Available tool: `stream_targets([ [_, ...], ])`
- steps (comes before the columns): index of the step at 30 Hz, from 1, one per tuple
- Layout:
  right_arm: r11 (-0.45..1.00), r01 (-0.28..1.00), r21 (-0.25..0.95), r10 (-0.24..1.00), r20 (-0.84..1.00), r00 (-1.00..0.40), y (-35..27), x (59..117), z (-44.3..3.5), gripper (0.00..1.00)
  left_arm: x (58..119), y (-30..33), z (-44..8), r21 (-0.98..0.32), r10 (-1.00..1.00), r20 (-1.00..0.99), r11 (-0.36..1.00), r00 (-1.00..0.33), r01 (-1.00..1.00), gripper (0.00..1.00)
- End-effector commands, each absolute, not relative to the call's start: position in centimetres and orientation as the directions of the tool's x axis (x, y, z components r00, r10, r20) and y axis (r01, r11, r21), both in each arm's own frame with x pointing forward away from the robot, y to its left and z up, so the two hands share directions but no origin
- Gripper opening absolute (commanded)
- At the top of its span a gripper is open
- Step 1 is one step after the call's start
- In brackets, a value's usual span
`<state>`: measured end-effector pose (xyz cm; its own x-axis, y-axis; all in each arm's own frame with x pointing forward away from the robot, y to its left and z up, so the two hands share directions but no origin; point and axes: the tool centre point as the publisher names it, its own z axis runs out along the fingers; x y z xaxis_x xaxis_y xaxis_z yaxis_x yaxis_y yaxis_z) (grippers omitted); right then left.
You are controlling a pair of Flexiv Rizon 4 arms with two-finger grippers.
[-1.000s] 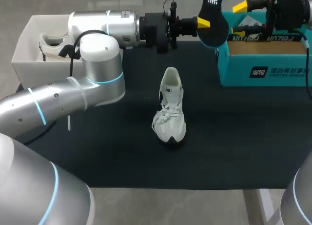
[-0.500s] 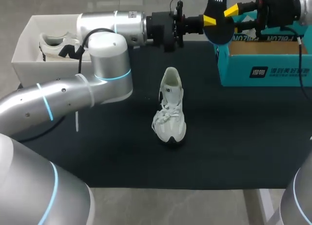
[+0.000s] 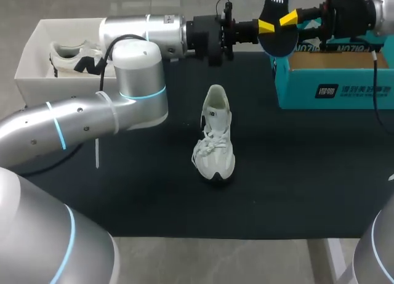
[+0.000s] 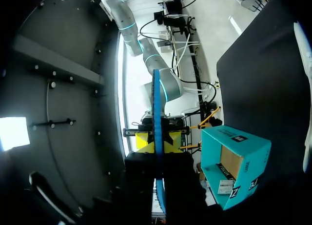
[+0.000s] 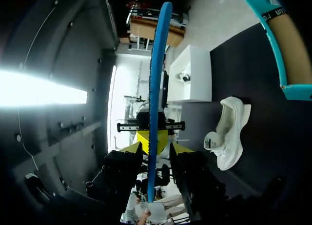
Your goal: Take the shoe out of the shoebox, open the shoe tongue, remove and reinsert the insole, then place the shoe into the shoebox
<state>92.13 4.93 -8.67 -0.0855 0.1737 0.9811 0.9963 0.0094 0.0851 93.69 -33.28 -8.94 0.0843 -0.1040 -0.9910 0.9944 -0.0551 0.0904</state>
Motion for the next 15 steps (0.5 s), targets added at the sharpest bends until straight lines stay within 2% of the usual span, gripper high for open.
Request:
stream_targets([
  [1,0.008,0.997,0.082,0.176,0.981,-0.082,5.1,92.2,-8.7,0.09,93.9,-33.2,-8.9,0.092,-0.105,-0.991,-0.062,0.085,0.994,0.00],
  [2,0.008,0.997,0.081,0.177,0.981,-0.081,5.1,92.2,-8.7,0.00,94.0,-33.2,-8.9,0.093,-0.106,-0.991,-0.061,0.086,0.994,0.00],
  [6,0.007,0.997,0.076,0.179,0.981,-0.076,5.3,92.2,-8.8,0.00,94.2,-33.3,-8.8,0.093,-0.116,-0.989,-0.045,0.087,0.995,0.00],
  [7,0.006,0.997,0.076,0.178,0.981,-0.076,5.3,92.2,-8.8,0.00,94.2,-33.3,-8.8,0.094,-0.117,-0.989,-0.044,0.088,0.995,0.03],
  [8,0.004,0.997,0.076,0.177,0.981,-0.076,5.3,92.2,-8.8,0.00,94.2,-33.4,-8.8,0.094,-0.117,-0.989,-0.043,0.088,0.995,0.36],
  [9,-0.002,0.997,0.078,0.174,0.982,-0.077,5.3,92.2,-8.8,0.00,94.3,-33.4,-8.7,0.099,-0.115,-0.989,-0.034,0.094,0.994,1.00],
  [15,-0.021,0.996,0.087,0.165,0.983,-0.082,5.3,92.3,-8.9,0.00,95.0,-32.6,-8.7,0.090,-0.092,-0.992,-0.040,0.086,0.995,1.00],
])
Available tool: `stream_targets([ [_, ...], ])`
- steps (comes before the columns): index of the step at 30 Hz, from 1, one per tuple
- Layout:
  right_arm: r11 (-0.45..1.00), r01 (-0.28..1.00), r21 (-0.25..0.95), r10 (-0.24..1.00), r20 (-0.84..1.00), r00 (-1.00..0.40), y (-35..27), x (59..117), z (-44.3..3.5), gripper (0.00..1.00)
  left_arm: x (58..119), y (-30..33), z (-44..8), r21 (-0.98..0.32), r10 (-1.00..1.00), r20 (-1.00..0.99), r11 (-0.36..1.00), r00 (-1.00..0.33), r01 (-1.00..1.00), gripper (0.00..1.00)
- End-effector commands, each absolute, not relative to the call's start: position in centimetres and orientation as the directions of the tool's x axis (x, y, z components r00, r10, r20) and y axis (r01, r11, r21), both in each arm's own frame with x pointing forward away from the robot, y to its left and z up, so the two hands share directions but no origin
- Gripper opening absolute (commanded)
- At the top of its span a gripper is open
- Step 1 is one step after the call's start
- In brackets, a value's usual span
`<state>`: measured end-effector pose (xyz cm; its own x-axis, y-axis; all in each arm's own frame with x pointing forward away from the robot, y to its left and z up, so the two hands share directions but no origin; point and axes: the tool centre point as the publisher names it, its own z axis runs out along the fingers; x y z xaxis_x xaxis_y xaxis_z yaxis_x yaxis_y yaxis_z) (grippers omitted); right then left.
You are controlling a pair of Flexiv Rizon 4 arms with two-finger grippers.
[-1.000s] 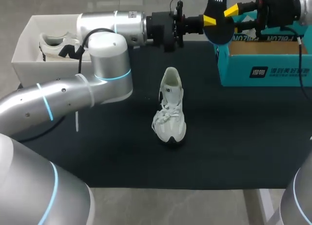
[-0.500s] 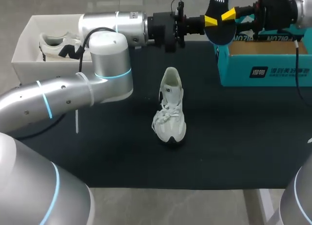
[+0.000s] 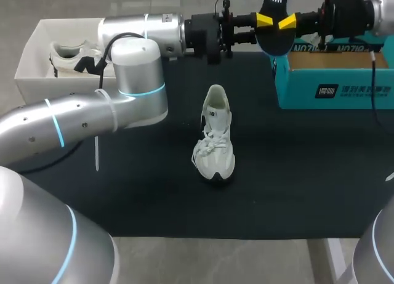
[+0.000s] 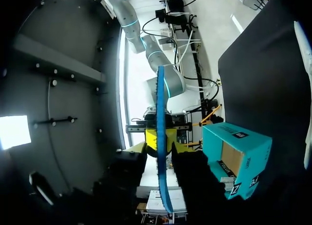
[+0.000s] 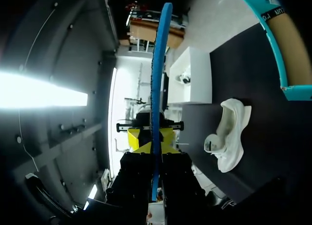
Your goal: Take the shoe out of the shoebox, open the shoe tongue, remove and reinsert the insole, then place the shoe into the shoebox
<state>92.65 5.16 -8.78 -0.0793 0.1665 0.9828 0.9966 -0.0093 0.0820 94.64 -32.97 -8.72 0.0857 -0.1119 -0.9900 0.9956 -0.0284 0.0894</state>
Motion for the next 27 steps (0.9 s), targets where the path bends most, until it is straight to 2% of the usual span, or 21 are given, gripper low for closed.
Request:
stream_targets([
  [1,-0.022,0.996,0.088,0.165,0.983,-0.083,5.2,92.3,-8.9,0.00,95.2,-32.4,-8.8,0.093,-0.081,-0.993,-0.043,0.089,0.995,1.00],
  [17,-0.065,0.992,0.110,0.156,0.983,-0.099,4.8,92.9,-9.6,0.00,98.4,-22.4,-9.0,0.075,0.121,-0.989,-0.067,0.082,0.995,1.00],
  [27,-0.085,0.983,0.166,0.176,0.973,-0.149,5.3,93.9,-8.4,0.00,98.3,-15.0,-8.5,0.044,0.277,-0.958,-0.135,0.080,0.990,1.00],
])
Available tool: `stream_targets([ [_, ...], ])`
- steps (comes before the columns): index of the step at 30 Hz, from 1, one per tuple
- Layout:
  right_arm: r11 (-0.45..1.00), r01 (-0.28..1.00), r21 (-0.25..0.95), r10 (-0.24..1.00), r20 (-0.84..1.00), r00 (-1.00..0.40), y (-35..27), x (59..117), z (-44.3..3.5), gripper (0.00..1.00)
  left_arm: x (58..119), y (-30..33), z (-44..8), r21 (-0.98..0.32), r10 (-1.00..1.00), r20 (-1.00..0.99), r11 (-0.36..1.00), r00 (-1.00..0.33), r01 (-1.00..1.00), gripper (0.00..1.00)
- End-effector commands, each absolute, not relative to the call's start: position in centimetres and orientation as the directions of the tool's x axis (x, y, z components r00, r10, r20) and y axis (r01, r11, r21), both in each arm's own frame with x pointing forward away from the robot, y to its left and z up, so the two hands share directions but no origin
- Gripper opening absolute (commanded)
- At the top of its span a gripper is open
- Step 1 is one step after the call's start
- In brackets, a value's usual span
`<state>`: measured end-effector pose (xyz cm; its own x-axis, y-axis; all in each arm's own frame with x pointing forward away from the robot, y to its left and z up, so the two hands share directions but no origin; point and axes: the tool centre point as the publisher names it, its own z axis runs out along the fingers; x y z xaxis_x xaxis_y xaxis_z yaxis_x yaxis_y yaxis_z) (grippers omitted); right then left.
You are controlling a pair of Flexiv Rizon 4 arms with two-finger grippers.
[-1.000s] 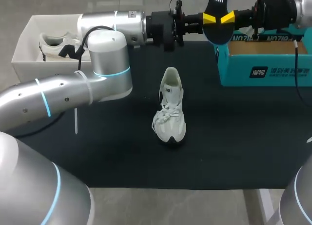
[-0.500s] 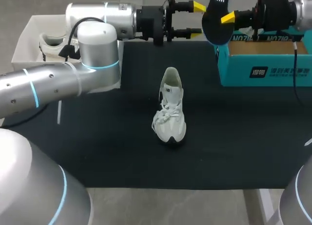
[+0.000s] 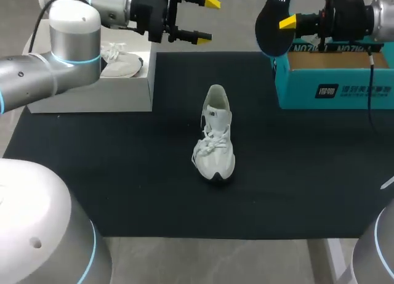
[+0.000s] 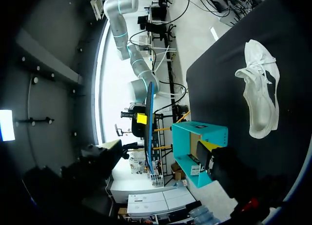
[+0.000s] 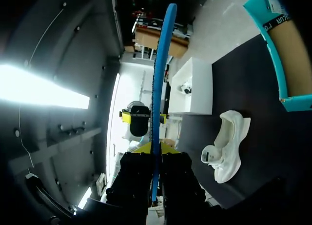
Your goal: Take the shoe out of the shoebox, open the shoe tongue, remove and reinsert the insole, then place the shoe into the shoebox
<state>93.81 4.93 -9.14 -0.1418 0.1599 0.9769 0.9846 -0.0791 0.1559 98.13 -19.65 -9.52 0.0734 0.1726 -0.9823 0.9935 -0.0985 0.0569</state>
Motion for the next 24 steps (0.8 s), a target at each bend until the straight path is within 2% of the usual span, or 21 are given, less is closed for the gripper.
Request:
stream_targets([
  [1,-0.086,0.981,0.174,0.178,0.972,-0.156,5.4,94.0,-8.2,0.00,98.3,-14.3,-8.4,0.037,0.290,-0.954,-0.132,0.074,0.991,1.00],
  [14,-0.088,0.956,0.278,0.236,0.939,-0.251,7.2,95.0,-6.6,0.00,98.7,-4.8,-8.0,0.012,0.434,-0.899,-0.110,0.059,0.994,1.00],
  [24,-0.092,0.891,0.444,0.301,0.866,-0.400,8.8,95.7,-4.7,0.00,100.0,-1.2,-9.5,0.027,0.502,-0.864,-0.030,0.038,0.999,1.00],
])
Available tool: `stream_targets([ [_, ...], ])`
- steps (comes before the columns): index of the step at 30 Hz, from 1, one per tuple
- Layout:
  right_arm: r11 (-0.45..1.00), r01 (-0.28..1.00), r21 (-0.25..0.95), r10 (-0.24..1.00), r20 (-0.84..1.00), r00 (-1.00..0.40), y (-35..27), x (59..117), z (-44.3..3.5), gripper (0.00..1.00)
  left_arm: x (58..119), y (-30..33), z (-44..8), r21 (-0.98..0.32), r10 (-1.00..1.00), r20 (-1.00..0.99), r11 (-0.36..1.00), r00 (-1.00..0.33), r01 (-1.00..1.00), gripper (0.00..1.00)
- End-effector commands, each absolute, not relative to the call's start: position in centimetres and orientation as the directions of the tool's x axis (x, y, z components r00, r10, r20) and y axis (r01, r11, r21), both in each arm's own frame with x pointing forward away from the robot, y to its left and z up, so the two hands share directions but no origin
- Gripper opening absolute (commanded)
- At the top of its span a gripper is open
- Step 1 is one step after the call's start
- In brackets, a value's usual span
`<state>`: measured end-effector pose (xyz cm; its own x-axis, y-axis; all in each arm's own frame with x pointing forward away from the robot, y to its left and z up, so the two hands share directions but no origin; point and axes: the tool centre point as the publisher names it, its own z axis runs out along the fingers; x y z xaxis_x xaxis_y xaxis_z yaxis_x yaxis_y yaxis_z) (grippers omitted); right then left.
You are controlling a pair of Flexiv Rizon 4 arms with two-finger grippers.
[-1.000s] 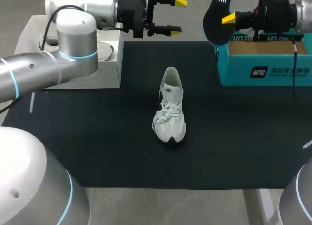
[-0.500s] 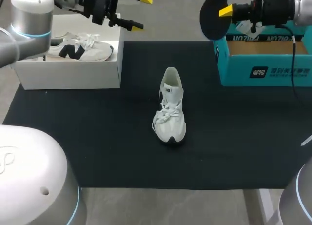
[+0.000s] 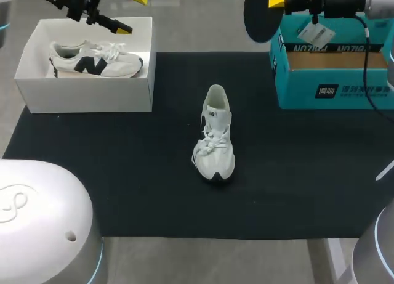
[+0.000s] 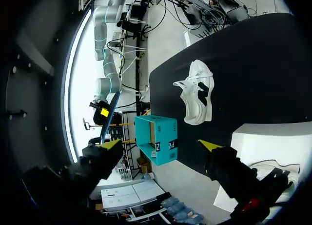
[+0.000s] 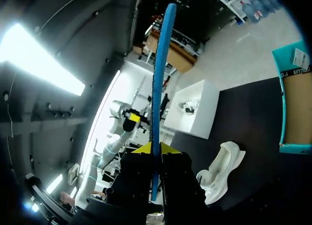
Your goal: Take the shoe out of the shoebox, open the shoe tongue, remove and reinsert the insole, then place the shoe into the shoebox
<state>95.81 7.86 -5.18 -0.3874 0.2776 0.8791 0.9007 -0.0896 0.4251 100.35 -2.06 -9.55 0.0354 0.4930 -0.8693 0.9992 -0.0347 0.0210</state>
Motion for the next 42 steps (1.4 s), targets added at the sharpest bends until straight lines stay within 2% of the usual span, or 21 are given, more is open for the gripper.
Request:
stream_targets([
  [1,-0.081,0.887,0.455,0.315,0.856,-0.411,9.0,95.8,-4.6,0.00,100.0,-1.1,-9.5,0.026,0.504,-0.863,-0.031,0.039,0.999,1.00],
  [8,-0.058,0.828,0.557,0.387,0.777,-0.496,9.9,96.5,-4.1,0.00,100.6,-0.6,-9.8,0.030,0.538,-0.843,0.037,0.005,0.999,1.00],
  [13,-0.002,0.778,0.628,0.439,0.700,-0.564,10.3,96.9,-3.6,0.00,100.6,-0.6,-9.8,0.030,0.538,-0.843,0.037,0.005,0.999,1.00],
  [33,0.008,0.781,0.624,0.437,0.700,-0.564,10.4,97.0,-3.5,0.00,100.6,-0.6,-9.8,0.030,0.538,-0.843,0.037,0.005,0.999,1.00],
  [42,0.008,0.741,0.671,0.443,0.662,-0.604,12.0,99.0,-7.5,0.00,100.6,-0.6,-9.8,0.030,0.538,-0.843,0.037,0.005,0.999,1.00],
])
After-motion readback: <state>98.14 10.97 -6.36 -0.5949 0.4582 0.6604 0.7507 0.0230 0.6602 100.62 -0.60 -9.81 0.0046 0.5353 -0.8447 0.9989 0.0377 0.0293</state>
